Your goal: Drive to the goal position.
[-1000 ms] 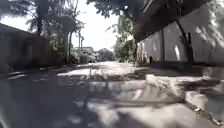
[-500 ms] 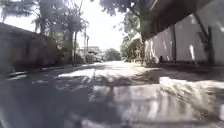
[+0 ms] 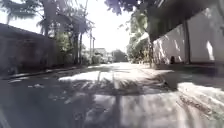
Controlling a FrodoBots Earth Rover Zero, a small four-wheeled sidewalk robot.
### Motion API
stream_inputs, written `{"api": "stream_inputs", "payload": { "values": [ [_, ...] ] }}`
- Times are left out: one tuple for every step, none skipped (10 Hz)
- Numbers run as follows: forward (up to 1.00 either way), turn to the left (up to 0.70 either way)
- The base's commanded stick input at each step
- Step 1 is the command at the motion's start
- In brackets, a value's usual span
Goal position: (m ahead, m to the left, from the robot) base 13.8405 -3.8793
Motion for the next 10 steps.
{"api": "stream_inputs", "payload": {
  "values": [
    [1.0, -0.31],
    [1.0, -0.31],
    [1.0, -0.31],
    [1.0, -0.17],
    [1.0, 0.09],
    [1.0, 0.09],
    [1.0, 0.09],
    [1.0, 0.09],
    [1.0, 0.09],
    [1.0, -0.01]
  ]
}}
